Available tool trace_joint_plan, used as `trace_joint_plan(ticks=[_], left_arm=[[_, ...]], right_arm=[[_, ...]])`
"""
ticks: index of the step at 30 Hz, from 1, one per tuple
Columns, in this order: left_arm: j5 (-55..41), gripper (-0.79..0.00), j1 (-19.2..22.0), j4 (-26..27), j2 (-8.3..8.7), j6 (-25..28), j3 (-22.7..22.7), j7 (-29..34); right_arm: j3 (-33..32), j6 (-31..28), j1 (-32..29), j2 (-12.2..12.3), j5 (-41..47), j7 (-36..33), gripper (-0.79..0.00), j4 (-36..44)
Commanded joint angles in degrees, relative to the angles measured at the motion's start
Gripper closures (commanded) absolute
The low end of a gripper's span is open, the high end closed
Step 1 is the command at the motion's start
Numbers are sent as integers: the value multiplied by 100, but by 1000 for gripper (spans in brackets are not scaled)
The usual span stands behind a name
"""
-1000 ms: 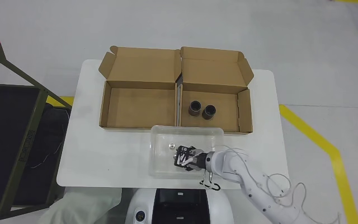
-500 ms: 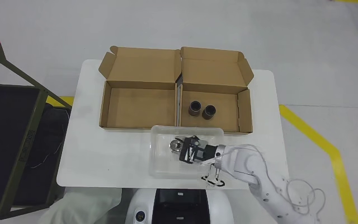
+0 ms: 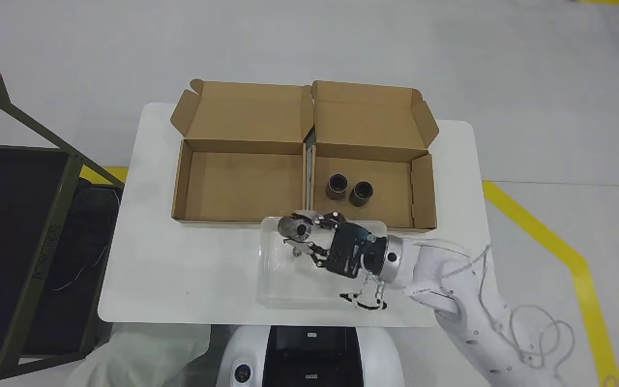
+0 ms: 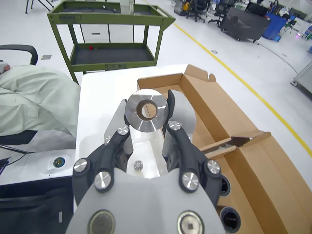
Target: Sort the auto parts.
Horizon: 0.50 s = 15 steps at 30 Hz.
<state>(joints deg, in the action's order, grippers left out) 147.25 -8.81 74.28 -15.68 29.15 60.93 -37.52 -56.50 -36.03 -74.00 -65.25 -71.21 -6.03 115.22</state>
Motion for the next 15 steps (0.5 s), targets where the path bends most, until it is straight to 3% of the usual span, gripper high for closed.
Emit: trace_joint_plan(ticks=[1, 8, 15], left_arm=[[0, -785, 0, 0, 0, 0, 0, 0], [0, -785, 0, 0, 0, 0, 0, 0], [0, -785, 0, 0, 0, 0, 0, 0]], right_arm=[[-71, 80, 42, -5, -59, 255, 0, 53], [-468, 454, -37, -3, -122, 1202, 0, 52], [-800, 258, -158, 18, 150, 2028, 0, -389]])
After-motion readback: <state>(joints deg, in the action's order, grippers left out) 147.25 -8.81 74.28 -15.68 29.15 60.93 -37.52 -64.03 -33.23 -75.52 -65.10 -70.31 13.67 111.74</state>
